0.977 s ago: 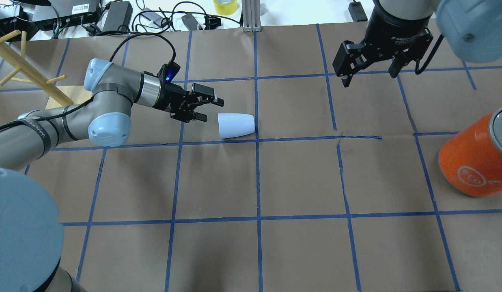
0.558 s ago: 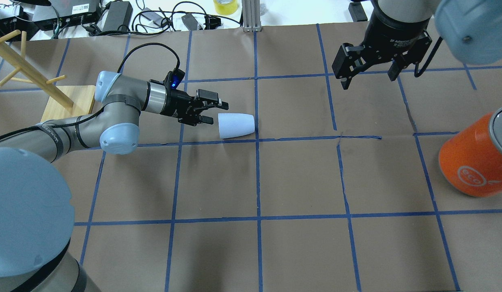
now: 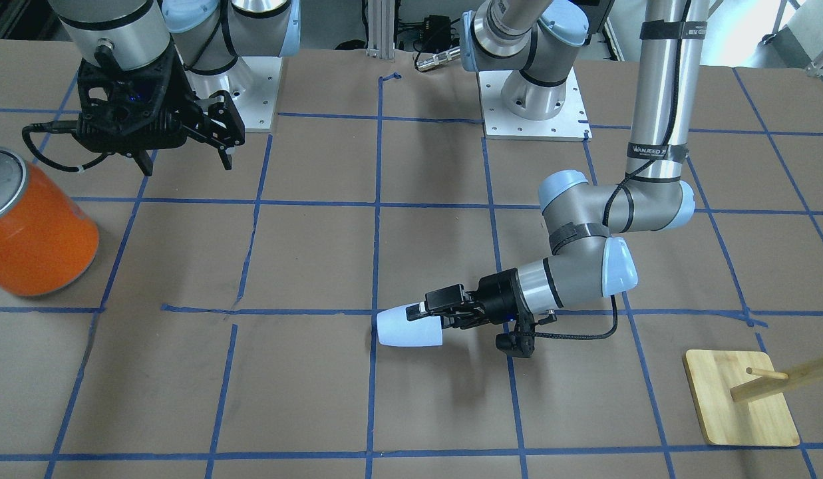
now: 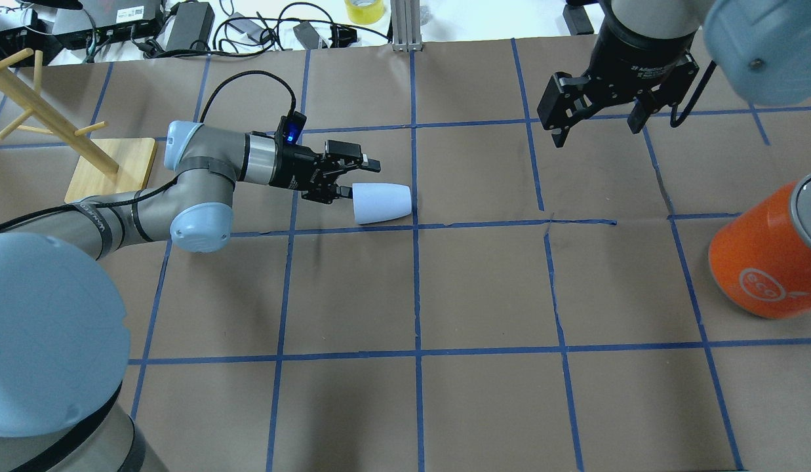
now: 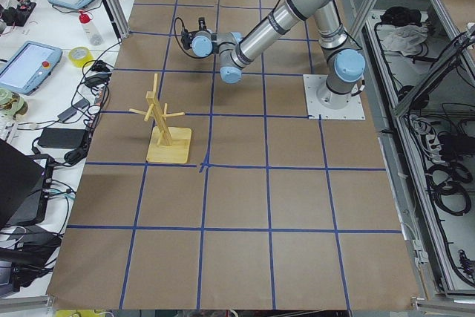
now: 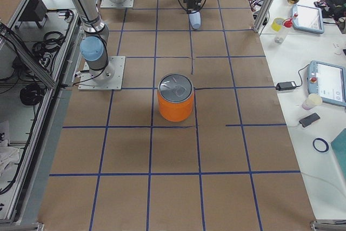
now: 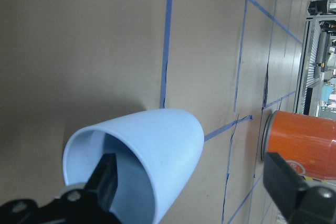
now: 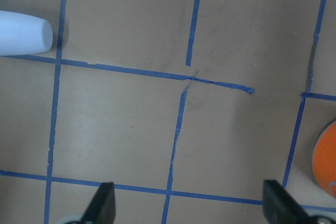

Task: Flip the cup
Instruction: 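Close the left gripper on the rim of the lying cup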

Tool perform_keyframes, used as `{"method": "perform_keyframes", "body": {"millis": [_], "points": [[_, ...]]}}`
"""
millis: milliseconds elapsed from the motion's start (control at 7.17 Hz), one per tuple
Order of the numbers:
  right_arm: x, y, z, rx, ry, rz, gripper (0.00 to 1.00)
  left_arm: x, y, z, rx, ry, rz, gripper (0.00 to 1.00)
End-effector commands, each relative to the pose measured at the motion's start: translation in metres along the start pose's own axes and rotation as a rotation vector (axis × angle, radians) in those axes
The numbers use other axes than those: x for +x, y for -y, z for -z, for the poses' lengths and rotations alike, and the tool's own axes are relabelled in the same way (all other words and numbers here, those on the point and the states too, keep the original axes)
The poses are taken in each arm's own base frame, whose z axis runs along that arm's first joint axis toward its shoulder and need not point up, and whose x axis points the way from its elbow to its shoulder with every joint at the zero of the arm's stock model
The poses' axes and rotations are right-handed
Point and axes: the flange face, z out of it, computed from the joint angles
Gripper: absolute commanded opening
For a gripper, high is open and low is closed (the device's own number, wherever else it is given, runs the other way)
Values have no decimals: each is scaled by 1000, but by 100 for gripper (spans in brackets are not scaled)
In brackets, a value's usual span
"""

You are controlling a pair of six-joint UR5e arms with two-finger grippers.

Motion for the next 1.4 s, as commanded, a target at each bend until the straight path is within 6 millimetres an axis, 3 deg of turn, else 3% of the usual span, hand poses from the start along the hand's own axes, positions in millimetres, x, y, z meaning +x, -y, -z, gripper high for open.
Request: {"method": "perform_keyframes", "body": {"millis": [0, 558, 977, 1256], "points": [[0, 0, 0, 0, 0, 0, 100, 0, 0, -1, -2, -6, 6, 44], [0, 0, 0, -2, 0, 0, 100, 18, 2, 11, 23, 2, 24, 6], [0, 0, 0, -2, 0, 0, 100, 21, 4, 14, 31, 12, 63, 0], [1, 0, 0, -2, -1, -1, 100, 80, 26, 50, 125, 57, 155, 0]]}}
